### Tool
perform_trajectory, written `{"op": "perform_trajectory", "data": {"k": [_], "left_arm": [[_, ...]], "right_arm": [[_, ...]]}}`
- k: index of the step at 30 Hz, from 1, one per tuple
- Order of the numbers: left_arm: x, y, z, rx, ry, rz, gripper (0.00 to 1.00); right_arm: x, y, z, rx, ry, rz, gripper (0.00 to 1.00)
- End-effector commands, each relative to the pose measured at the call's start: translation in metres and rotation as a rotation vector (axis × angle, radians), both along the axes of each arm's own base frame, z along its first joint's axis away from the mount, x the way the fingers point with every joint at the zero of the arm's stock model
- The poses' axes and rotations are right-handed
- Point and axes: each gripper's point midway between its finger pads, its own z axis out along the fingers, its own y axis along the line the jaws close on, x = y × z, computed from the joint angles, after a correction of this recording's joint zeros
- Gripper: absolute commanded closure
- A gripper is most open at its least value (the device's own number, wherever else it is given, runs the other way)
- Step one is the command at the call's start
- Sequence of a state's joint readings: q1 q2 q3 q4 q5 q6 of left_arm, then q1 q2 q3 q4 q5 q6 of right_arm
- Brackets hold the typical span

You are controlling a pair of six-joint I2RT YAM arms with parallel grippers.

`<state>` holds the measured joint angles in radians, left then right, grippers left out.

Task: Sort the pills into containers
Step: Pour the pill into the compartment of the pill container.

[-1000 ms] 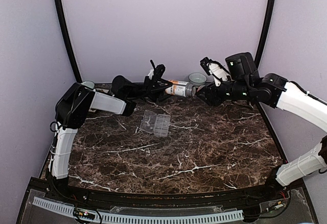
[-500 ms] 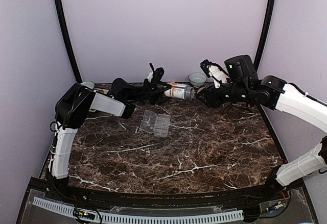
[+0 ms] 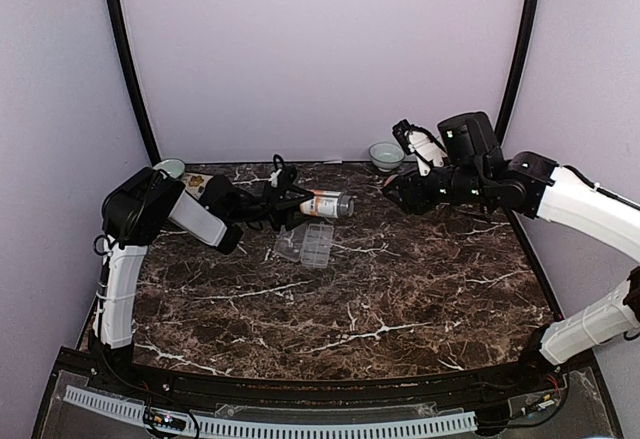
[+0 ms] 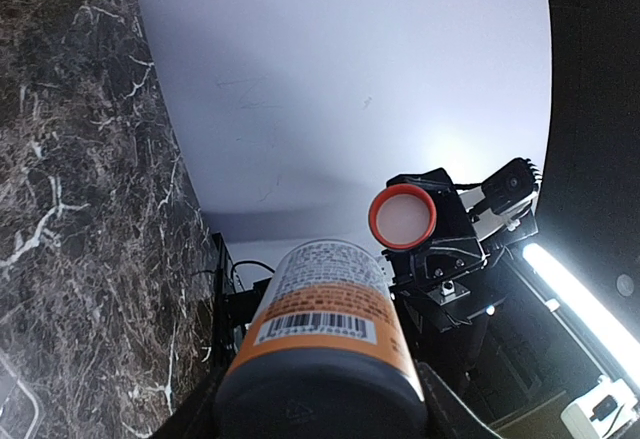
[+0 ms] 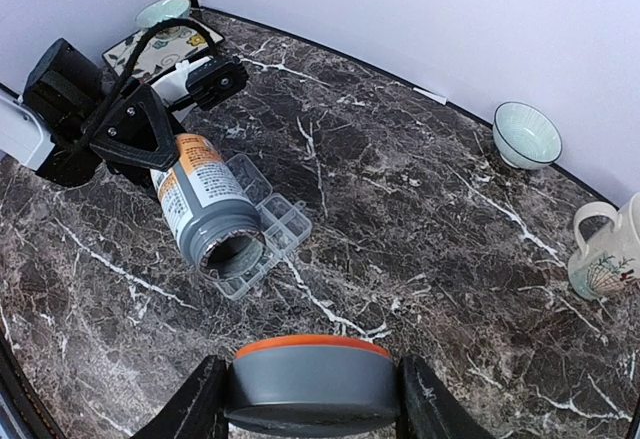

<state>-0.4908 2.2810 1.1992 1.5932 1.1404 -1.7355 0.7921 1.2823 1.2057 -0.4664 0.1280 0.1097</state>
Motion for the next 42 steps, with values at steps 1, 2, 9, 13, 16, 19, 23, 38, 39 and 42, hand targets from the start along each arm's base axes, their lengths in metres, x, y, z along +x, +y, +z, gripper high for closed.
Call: {"op": "perform_trajectory", "data": {"k": [1,2,9,13,16,19,23,38,39,42], "left_arm": [[-0.01,0.018,0.034,-0.074,-0.19,0.044,0.83],[-0.009,0.02,0.03,-0.064,-0.182,0.05,0.84],[-0.006,0.028,0.019,-0.015,-0.181,0.08,0.87],[-0.001,0.033,0.011,0.033,-0.182,0.11,0.88],[0.001,0.035,0.006,0.072,-0.184,0.127,0.87],[0.003,0.036,-0.002,0.115,-0.181,0.137,0.87],[0.005,0.038,-0.016,0.189,-0.16,0.152,0.86],[0.012,0.056,-0.038,0.307,-0.153,0.229,0.86],[0.012,0.057,-0.039,0.305,-0.151,0.233,0.86],[0.011,0.06,-0.041,0.305,-0.146,0.235,0.86]], "right_arm": [[0.002,0.006,-0.002,0.028,-0.003,0.002,0.61],[0.002,0.007,-0.002,0.028,-0.002,0.002,0.61],[0.003,0.009,-0.006,0.026,0.003,0.004,0.61],[0.004,0.009,-0.007,0.023,0.004,0.005,0.61],[0.004,0.01,-0.009,0.018,0.005,0.008,0.61],[0.005,0.01,-0.01,0.015,0.005,0.007,0.61],[0.006,0.011,-0.011,0.016,0.005,0.012,0.61],[0.008,0.013,-0.017,0.015,0.014,0.023,0.6],[0.008,0.012,-0.017,0.016,0.013,0.023,0.6],[0.008,0.013,-0.019,0.016,0.017,0.025,0.6]]}}
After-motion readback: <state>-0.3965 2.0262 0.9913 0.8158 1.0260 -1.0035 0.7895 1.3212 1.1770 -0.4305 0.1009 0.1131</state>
